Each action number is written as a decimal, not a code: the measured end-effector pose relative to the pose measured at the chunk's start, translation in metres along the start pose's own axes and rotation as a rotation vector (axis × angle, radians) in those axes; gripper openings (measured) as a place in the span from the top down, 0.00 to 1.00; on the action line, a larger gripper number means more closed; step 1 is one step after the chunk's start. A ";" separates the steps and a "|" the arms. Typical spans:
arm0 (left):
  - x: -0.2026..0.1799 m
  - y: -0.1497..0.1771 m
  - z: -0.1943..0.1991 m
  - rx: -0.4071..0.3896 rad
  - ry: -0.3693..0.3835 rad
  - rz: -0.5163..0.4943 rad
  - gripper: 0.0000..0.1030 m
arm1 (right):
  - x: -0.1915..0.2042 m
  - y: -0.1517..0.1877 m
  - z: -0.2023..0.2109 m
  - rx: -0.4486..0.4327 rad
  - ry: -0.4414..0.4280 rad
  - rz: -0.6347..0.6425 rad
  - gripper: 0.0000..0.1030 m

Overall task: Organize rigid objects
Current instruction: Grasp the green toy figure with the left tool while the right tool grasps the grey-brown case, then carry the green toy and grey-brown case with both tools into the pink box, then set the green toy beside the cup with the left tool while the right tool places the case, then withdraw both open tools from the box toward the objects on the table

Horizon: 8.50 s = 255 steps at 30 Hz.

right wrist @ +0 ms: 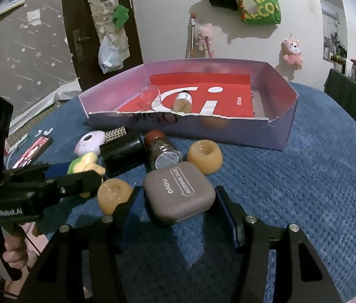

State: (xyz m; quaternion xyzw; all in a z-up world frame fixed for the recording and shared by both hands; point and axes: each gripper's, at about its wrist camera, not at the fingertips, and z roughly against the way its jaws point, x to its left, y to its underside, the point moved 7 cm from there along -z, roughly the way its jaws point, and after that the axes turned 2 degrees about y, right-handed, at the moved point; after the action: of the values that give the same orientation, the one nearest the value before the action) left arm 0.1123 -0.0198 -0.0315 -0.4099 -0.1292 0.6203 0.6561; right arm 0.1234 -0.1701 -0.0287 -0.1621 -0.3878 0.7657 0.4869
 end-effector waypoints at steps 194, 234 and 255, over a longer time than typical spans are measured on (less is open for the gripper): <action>0.061 -0.163 -0.104 0.090 -0.183 0.000 0.55 | -0.040 -0.134 -0.122 0.131 -0.030 -0.061 0.48; 0.033 -0.160 -0.032 -0.100 -0.228 -0.071 0.00 | -0.015 -0.120 -0.034 -0.045 -0.093 -0.017 0.00; 0.021 -0.135 0.009 -0.181 -0.257 -0.126 0.00 | -0.001 -0.097 0.010 -0.131 -0.065 0.022 0.00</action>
State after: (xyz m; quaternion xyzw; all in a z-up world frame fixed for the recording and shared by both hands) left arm 0.2061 0.0170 0.0612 -0.3757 -0.2926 0.6112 0.6322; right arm 0.1780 -0.1534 0.0506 -0.1730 -0.4508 0.7489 0.4539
